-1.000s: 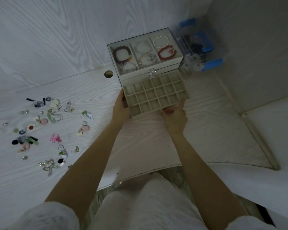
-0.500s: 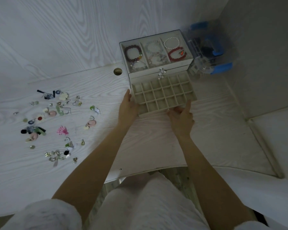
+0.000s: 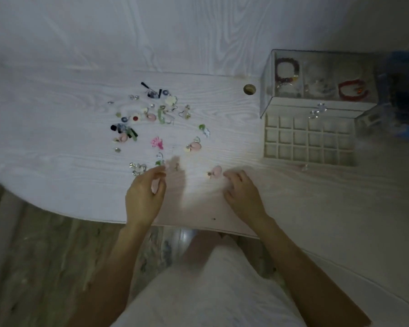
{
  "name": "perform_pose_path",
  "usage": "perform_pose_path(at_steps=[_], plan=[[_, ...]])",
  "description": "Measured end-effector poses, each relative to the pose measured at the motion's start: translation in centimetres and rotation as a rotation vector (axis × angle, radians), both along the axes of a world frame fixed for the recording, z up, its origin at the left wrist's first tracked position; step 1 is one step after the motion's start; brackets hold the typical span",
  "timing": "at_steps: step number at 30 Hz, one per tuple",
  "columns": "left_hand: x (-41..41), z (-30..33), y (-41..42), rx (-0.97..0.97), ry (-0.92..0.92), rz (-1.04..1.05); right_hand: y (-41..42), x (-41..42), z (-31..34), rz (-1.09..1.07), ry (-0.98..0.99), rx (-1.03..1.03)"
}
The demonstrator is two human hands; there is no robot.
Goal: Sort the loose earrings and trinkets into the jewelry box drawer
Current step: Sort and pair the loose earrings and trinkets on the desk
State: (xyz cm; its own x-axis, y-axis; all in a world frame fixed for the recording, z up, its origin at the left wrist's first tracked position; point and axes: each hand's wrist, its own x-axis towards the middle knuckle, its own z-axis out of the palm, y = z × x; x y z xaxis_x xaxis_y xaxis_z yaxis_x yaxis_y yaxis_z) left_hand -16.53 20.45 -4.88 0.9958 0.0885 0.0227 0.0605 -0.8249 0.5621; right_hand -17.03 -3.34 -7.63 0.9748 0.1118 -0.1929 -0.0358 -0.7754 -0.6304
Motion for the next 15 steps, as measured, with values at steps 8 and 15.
perform_pose_path(at_steps=[8,15], plan=[[4.4,-1.3,1.1,-0.077,0.034,-0.041,5.8,6.0,-0.3,0.003,-0.011,0.022],[10.1,-3.6,-4.3,0.012,0.102,-0.214,5.5,6.9,0.1,-0.027,0.027,-0.075]])
